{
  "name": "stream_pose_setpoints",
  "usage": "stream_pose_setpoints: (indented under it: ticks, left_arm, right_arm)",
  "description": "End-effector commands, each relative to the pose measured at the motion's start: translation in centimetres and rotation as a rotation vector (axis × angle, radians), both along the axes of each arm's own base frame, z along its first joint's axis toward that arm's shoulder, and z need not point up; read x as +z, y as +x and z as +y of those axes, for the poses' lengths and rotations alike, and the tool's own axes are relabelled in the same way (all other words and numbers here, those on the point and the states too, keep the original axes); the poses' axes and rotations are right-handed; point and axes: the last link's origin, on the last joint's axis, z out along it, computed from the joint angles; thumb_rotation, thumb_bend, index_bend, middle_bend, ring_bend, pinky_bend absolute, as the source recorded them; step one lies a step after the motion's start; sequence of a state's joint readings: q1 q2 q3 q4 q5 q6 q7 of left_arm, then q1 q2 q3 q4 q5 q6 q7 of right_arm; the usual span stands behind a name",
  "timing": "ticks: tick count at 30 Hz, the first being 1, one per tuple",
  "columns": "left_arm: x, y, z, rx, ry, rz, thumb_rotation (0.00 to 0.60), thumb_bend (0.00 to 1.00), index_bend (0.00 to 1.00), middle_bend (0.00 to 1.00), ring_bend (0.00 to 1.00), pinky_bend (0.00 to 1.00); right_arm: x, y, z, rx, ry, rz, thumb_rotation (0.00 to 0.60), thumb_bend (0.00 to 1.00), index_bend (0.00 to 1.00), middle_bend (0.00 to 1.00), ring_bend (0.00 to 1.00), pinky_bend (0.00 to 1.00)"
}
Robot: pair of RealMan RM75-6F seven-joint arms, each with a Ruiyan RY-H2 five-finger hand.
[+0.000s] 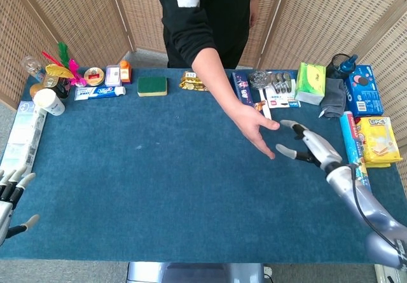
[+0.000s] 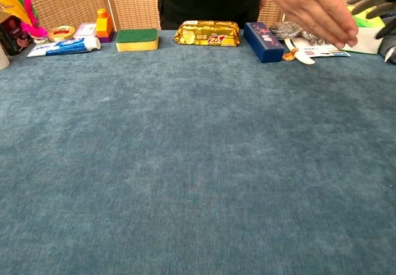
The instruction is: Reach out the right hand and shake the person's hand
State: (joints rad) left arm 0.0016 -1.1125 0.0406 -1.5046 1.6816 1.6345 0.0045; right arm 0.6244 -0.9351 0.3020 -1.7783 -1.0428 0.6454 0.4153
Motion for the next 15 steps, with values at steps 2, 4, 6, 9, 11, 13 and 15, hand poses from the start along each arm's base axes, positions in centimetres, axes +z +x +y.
stream_pose_setpoints:
  ticks: [2,4,6,9,11,13,15]
  left_arm:
    - [0.0,-0.1,0.1,0.006,0.0,-0.001,0.6,0.03,0.07,0.0,0.0,0.0]
    - [0.0,-0.1,0.2,0.008,-0.002,-0.001,0.6,0.03,0.07,0.0,0.0,0.0]
    - [-0.1,-0.1,0.3,0.01,-0.005,0.0,0.6,0.03,0.07,0.0,0.0,0.0]
    - [-0.1,-0.1,0.3,0.012,-0.008,-0.001,0.6,0.03,0.07,0.0,0.0,0.0]
    - [-0.1,-0.1,0.3,0.012,-0.007,-0.002,0.6,0.04,0.07,0.0,0.0,0.0]
    - [0.0,-0.2,0.3,0.014,-0.005,-0.006,0.6,0.03,0.07,0.0,0.0,0.0]
    - [0.1,-0.2,0.3,0.015,-0.002,-0.007,0.6,0.03,0.07,0.0,0.0,0.0]
  right_arm:
    - [-0.6,1.7,-1.0,0.002,0.022,-0.042,0.12,0.0,0.04,0.0,0.0,0.19]
    - [-0.8,2.6,-1.2,0.007,0.033,-0.056,0.118,0.0,0.04,0.0,0.0,0.19]
    - [-1.2,3.5,-1.3,0.011,0.049,-0.071,0.118,0.0,0.04,0.0,0.0,0.18]
    - [-1.8,4.6,-1.3,0.013,0.073,-0.096,0.118,0.0,0.04,0.0,0.0,0.17]
    - [-2.4,5.3,-1.4,0.019,0.09,-0.1,0.118,0.0,0.04,0.0,0.0,0.17]
    - [-3.0,5.7,-1.4,0.025,0.102,-0.095,0.116,0.0,0.04,0.0,0.0,0.17]
    - [-3.6,6.2,-1.3,0.033,0.112,-0.088,0.119,0.0,0.04,0.0,0.0,0.17]
